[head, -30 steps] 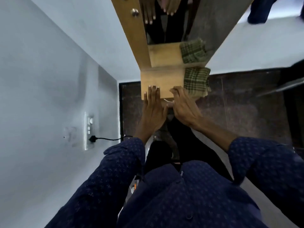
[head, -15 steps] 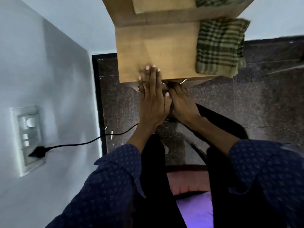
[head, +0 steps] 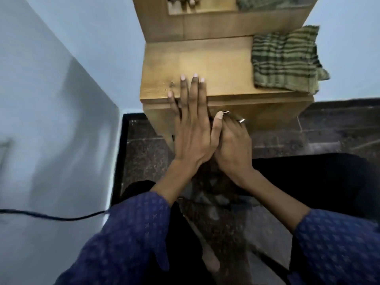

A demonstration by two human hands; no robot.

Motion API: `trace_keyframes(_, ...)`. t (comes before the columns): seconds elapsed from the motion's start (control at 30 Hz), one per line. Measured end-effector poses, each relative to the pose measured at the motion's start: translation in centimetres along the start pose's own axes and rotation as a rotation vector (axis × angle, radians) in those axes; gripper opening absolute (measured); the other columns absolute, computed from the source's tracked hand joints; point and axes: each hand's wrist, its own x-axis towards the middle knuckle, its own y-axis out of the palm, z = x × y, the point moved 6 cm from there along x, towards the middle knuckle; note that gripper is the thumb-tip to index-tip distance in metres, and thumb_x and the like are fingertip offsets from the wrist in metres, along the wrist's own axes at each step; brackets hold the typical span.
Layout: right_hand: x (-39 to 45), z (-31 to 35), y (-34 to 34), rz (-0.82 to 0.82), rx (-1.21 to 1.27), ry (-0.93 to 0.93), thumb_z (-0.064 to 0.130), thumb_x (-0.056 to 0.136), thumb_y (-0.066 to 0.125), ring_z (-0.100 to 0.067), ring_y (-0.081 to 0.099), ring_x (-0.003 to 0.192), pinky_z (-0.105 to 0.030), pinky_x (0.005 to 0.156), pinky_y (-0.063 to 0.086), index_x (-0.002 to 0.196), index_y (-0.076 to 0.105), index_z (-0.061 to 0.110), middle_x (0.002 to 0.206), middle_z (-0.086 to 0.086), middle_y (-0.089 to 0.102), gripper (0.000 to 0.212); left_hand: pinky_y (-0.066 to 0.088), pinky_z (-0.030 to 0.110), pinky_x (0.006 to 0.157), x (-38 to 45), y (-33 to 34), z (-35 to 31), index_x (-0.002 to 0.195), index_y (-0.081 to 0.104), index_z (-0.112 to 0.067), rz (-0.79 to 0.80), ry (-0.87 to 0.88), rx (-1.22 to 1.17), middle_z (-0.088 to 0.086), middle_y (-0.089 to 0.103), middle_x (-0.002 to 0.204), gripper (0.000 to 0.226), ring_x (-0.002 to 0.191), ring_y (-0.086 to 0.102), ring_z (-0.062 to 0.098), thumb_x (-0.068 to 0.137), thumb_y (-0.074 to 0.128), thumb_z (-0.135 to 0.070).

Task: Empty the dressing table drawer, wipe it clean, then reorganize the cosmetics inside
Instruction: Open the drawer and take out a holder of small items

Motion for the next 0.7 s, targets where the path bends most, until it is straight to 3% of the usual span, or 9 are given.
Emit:
trace_keyframes(0.13, -2.4, 1.4, -1.9, 0.166, 0.062, 0.052, 0.008, 0.098, 0.05, -0.042, 0.065, 0.097, -0.047, 0.077, 0.053, 0.111, 0.068, 0.006, 0.108, -0.014, 0.069, 0.022, 0.01, 0.055, 0.129, -2.7, -1.2, -0.3, 0.167, 0.014, -0.003, 0.097, 0.038, 0.127, 0.013, 0.009, 0.176, 0.069, 0.164, 0.0, 0.029, 0.112, 0.024, -0.045)
trace_keyframes(0.23, -4.2, 3.3, -6.6, 0.153, 0.036, -0.069, 0.01, 0.096, 0.052, -0.034, 0.067, 0.098, -0.044, 0.072, 0.055, 0.107, 0.07, 0.011, 0.109, -0.006, 0.069, 0.022, 0.01, 0.052, 0.13, -4.8, -2.9, -1.6, 0.168, 0.013, -0.008, 0.124, 0.022, 0.171, 0.01, 0.004, 0.177, 0.068, 0.164, -0.002, 0.024, 0.112, 0.012, -0.047)
trace_keyframes(0.3, -4.6, 3.5, -9.5, 0.08, 0.004, -0.143, 0.007, 0.094, 0.055, -0.028, 0.063, 0.103, -0.041, 0.082, 0.054, 0.104, 0.07, 0.011, 0.107, -0.004, 0.066, 0.018, 0.008, 0.05, 0.131, -6.1, -3.5, -2.1, 0.168, 0.015, -0.01, 0.182, -0.003, 0.178, 0.009, 0.006, 0.177, 0.07, 0.164, -0.002, 0.022, 0.111, 0.004, -0.05)
trace_keyframes(0.4, -4.6, 2.5, -11.7, -0.007, -0.034, -0.196, 0.005, 0.091, 0.055, -0.027, 0.053, 0.112, -0.038, 0.099, 0.046, 0.117, 0.066, 0.011, 0.118, -0.004, 0.062, 0.029, 0.004, 0.046, 0.132, -7.6, -4.3, -2.7, 0.168, 0.018, -0.013, 0.225, -0.032, 0.164, 0.007, 0.011, 0.176, 0.07, 0.164, 0.0, 0.019, 0.112, 0.006, -0.053)
trace_keyframes(0.53, -5.2, 0.5, -11.8, 0.087, -0.128, -0.124, 0.016, 0.094, 0.056, -0.026, 0.053, 0.114, -0.043, 0.098, 0.042, 0.127, 0.065, 0.018, 0.121, 0.0, 0.065, 0.035, 0.007, 0.044, 0.133, -9.2, -5.1, -3.6, 0.166, 0.026, -0.012, 0.234, -0.055, 0.153, 0.008, 0.023, 0.174, 0.072, 0.163, 0.011, 0.021, 0.111, 0.007, -0.055)
trace_keyframes(0.7, -5.7, 0.5, -12.7, 0.142, 0.011, -0.086, 0.024, 0.093, 0.058, -0.022, 0.062, 0.105, -0.041, 0.092, 0.047, 0.112, 0.074, 0.02, 0.107, 0.003, 0.071, 0.025, 0.022, 0.046, 0.129, -9.9, -6.2, -4.8, 0.153, 0.047, -0.011, 0.216, -0.121, 0.139, 0.011, 0.042, 0.163, 0.073, 0.154, 0.033, 0.025, 0.11, 0.008, -0.054)
